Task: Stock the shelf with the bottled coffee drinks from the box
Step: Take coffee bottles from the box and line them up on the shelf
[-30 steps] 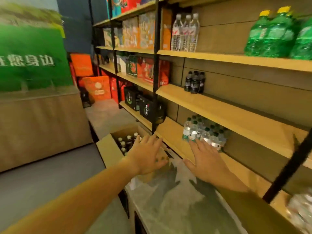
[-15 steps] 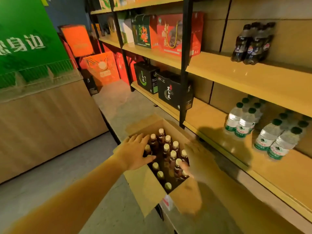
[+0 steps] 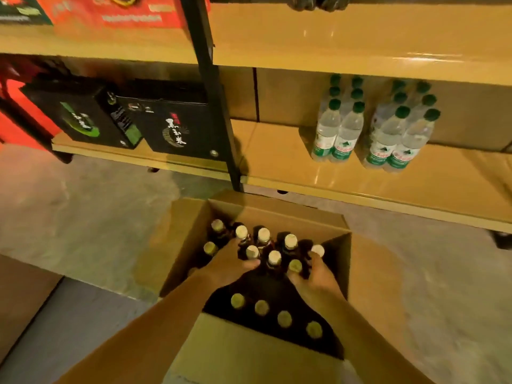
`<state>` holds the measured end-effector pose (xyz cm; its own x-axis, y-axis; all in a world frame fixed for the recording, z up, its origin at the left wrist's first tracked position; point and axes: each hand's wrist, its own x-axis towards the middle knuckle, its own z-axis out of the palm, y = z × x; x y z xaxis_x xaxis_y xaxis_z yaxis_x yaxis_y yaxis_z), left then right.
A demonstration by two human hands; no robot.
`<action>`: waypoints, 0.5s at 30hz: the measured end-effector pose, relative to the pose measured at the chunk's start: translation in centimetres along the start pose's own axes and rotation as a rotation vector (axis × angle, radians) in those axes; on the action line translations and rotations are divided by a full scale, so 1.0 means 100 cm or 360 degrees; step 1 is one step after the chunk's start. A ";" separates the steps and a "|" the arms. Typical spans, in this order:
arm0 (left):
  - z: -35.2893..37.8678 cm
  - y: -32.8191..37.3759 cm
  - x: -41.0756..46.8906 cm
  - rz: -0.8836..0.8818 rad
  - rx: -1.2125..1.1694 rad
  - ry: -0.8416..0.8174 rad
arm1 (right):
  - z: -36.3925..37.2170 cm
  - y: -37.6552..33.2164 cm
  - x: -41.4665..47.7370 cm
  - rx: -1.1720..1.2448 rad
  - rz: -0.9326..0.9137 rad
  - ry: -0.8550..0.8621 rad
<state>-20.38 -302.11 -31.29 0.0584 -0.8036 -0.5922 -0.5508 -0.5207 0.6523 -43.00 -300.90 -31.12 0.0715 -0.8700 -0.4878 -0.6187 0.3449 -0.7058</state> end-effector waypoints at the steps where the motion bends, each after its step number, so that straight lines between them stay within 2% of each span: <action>1: 0.000 -0.002 0.007 -0.0021 -0.0045 -0.0023 | 0.006 0.002 0.001 0.0079 0.0047 0.0041; 5: 0.001 -0.022 0.037 0.0042 -0.0020 -0.0204 | 0.029 0.008 0.009 0.0256 0.0171 0.0140; 9: 0.002 -0.032 0.061 -0.0032 0.0023 -0.0331 | 0.049 0.015 0.017 0.0335 0.0349 0.0184; 15: 0.014 -0.042 0.091 0.0003 0.0162 -0.0348 | 0.066 0.026 0.038 0.0246 0.0442 0.0203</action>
<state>-18.67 -306.83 -40.10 -0.1185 -0.7174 -0.6865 -0.6327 -0.4783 0.6091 -39.16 -300.99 -38.16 -0.1873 -0.7692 -0.6110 -0.4741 0.6155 -0.6295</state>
